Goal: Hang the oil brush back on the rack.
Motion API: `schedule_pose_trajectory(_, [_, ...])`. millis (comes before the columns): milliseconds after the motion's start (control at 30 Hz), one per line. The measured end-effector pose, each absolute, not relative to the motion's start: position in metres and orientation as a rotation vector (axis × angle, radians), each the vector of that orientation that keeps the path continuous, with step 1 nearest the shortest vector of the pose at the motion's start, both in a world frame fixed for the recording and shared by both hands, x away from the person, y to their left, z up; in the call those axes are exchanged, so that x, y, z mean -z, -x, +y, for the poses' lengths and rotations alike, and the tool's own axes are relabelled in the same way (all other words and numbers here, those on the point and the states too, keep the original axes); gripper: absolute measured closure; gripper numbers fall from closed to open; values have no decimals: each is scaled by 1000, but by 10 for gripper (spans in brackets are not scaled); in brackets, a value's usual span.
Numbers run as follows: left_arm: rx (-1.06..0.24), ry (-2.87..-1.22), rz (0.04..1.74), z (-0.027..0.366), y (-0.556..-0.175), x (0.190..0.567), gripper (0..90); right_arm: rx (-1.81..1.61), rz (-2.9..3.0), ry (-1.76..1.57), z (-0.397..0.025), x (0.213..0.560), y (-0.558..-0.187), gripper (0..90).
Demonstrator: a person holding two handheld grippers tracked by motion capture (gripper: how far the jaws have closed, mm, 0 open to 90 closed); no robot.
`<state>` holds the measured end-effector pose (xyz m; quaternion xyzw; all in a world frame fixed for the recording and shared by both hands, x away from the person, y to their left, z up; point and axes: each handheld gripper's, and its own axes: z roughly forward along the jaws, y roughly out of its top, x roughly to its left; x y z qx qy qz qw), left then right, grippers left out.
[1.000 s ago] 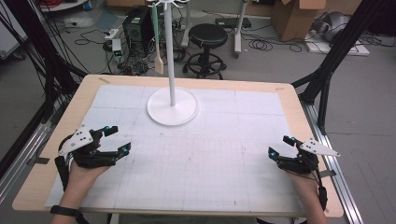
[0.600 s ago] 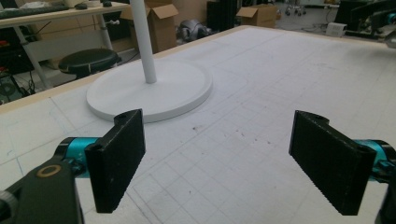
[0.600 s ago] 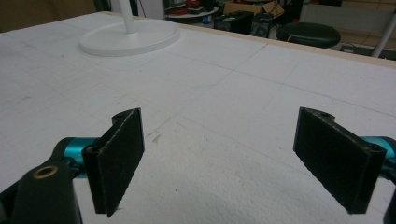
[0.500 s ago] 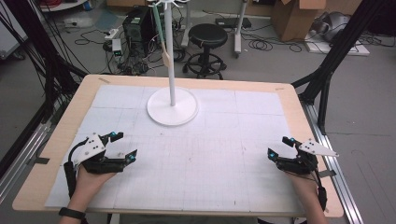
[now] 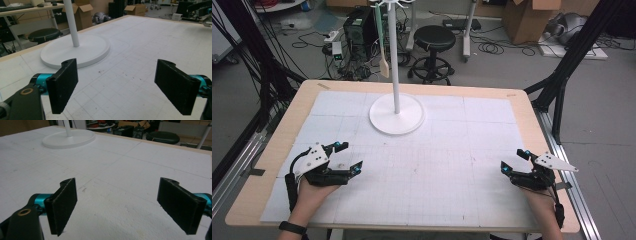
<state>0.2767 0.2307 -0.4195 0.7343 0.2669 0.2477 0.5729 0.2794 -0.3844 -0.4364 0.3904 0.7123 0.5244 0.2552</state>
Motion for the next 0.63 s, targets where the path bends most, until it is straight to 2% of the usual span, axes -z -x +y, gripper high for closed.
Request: schedule_pose_trajectory(633, [-586,-1729,643,229,-277,419,186,-1418,1942,-1065,-384,437,-277,157])
